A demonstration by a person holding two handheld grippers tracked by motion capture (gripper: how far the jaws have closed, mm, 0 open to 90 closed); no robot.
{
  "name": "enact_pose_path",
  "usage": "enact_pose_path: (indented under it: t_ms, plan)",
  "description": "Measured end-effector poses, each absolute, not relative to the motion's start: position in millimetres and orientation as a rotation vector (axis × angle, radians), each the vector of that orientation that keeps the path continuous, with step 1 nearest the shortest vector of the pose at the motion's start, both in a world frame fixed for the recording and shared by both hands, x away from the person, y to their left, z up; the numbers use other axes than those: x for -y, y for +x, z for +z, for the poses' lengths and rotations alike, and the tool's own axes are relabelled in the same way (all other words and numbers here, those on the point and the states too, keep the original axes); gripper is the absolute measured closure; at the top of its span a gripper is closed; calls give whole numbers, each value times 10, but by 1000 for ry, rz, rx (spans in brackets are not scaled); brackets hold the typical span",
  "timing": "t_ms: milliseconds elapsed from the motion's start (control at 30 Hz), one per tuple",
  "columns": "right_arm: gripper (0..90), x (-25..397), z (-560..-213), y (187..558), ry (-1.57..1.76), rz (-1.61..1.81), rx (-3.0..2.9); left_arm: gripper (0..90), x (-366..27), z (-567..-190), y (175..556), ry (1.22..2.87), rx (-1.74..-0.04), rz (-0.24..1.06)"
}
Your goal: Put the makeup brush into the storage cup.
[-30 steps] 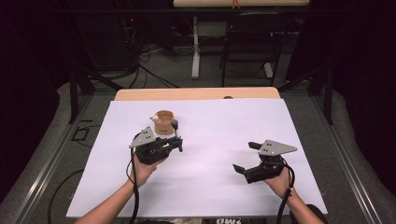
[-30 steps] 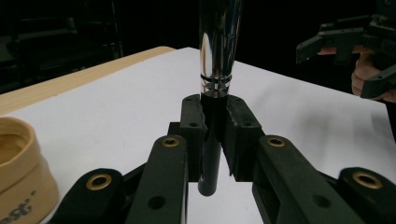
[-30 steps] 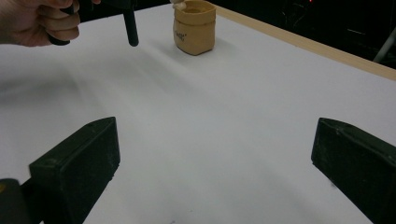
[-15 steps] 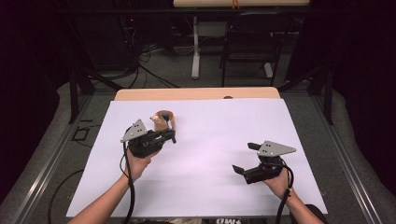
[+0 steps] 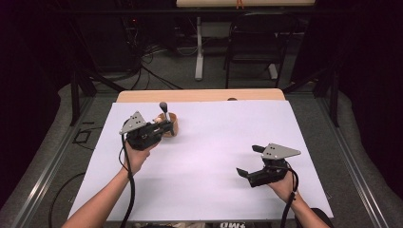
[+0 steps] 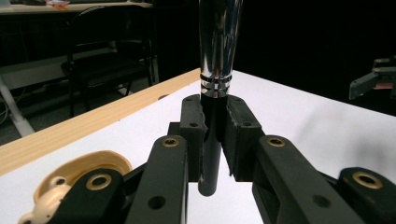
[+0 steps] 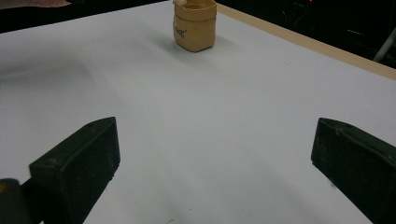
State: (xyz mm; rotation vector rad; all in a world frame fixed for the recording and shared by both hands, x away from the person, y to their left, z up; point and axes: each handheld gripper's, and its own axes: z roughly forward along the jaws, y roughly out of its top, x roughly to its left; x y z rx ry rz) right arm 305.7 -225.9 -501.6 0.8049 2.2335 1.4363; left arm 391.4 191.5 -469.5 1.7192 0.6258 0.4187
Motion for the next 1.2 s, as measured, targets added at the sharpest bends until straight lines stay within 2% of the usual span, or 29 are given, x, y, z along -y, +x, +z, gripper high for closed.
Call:
enact_pose_path:
  t_ms: [500, 1200]
  plan:
    - [4, 2258, -5014, 3063, 808, 1432, -2247, 790, -1966, -4535, 4168, 1703, -647, 485]
    - [0, 2249, -5028, 3087, 809, 1450, -2277, 790, -1946, -4529, 4498, 1712, -692, 538]
